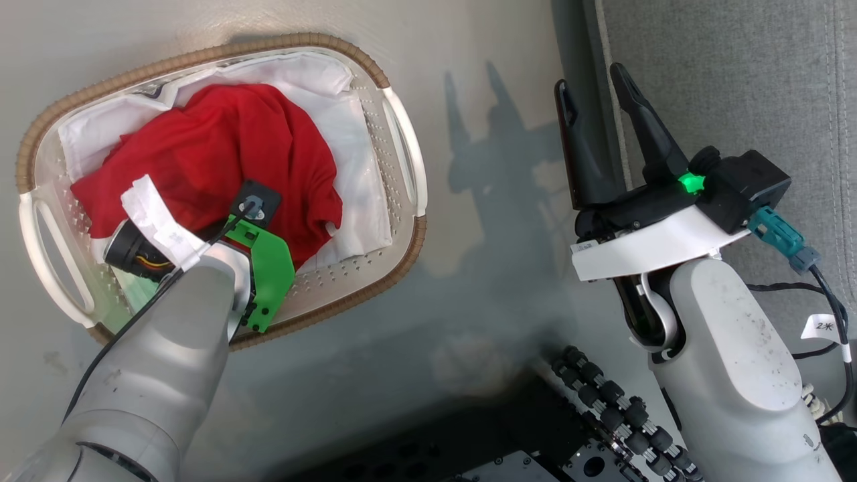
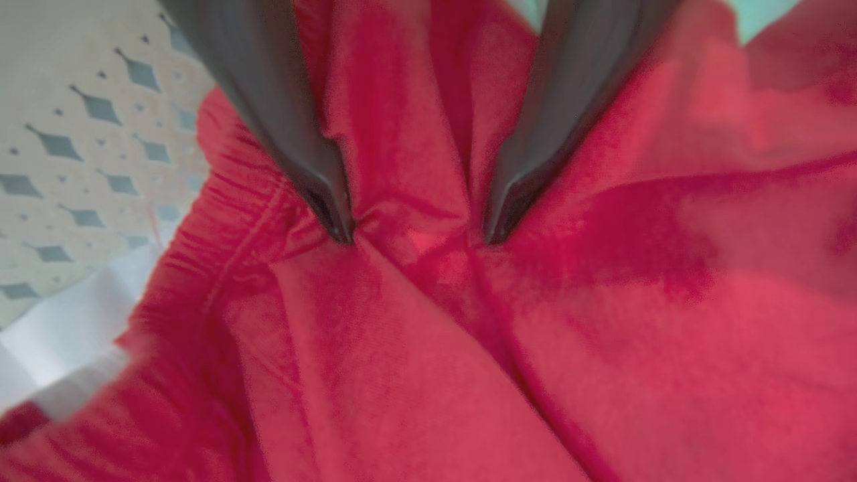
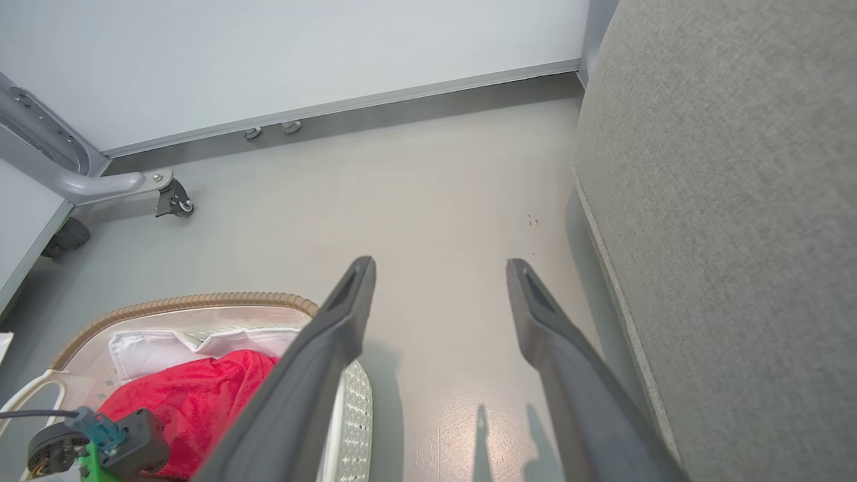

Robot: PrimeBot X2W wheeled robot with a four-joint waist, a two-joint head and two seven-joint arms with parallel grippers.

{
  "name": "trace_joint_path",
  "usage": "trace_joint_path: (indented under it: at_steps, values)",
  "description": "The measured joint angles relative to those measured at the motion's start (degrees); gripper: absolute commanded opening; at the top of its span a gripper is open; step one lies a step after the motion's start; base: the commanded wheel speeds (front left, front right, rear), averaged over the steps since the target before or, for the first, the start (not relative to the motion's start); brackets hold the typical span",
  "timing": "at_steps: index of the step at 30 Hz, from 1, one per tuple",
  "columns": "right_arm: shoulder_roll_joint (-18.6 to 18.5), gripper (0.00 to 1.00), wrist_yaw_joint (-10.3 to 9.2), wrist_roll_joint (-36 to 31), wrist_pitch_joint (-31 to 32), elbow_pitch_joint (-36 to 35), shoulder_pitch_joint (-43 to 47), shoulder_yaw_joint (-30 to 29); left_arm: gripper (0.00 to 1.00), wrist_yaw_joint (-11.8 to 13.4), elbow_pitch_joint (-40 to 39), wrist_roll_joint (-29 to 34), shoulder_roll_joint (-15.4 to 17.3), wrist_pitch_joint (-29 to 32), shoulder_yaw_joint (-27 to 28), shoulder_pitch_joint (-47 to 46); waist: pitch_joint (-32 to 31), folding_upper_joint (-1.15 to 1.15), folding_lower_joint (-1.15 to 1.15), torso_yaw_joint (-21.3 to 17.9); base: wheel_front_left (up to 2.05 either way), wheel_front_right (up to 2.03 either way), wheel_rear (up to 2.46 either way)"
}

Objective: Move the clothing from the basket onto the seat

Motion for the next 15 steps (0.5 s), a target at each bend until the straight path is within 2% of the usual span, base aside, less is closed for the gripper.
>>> trace_joint_path:
  at_steps: [5,8,10,11,15]
  values:
    - [0.00,1.00,0.00,0.00,0.00,-0.20,-0.47,-0.10,1.00,0.57,0.19,-0.74,0.57,0.55,0.20,-0.81,1.25,0.00,0.00,0.00,0.00,0.00,0.00]
    - [0.00,1.00,0.00,0.00,0.00,-0.27,-0.58,-0.19,0.47,0.57,0.12,-1.31,0.81,1.02,0.32,-1.13,1.81,0.00,0.00,0.03,0.00,0.00,0.00]
    - [0.00,1.00,0.00,0.00,0.00,-0.29,-0.63,-0.25,0.22,0.56,0.12,-1.44,1.07,1.10,0.29,-1.23,2.12,0.00,0.00,0.07,0.00,0.00,0.00]
    - [0.00,1.00,0.00,0.00,0.00,-0.30,-0.71,-0.35,0.00,0.55,0.13,-1.83,1.18,1.01,0.40,-1.30,2.26,0.00,0.00,0.12,0.00,0.00,0.00]
    - [0.00,1.00,0.00,-0.02,-0.01,-0.04,-0.91,-0.73,0.00,0.31,0.19,-2.32,1.13,0.01,0.46,-1.38,2.32,0.00,0.00,0.55,0.00,0.00,0.00]
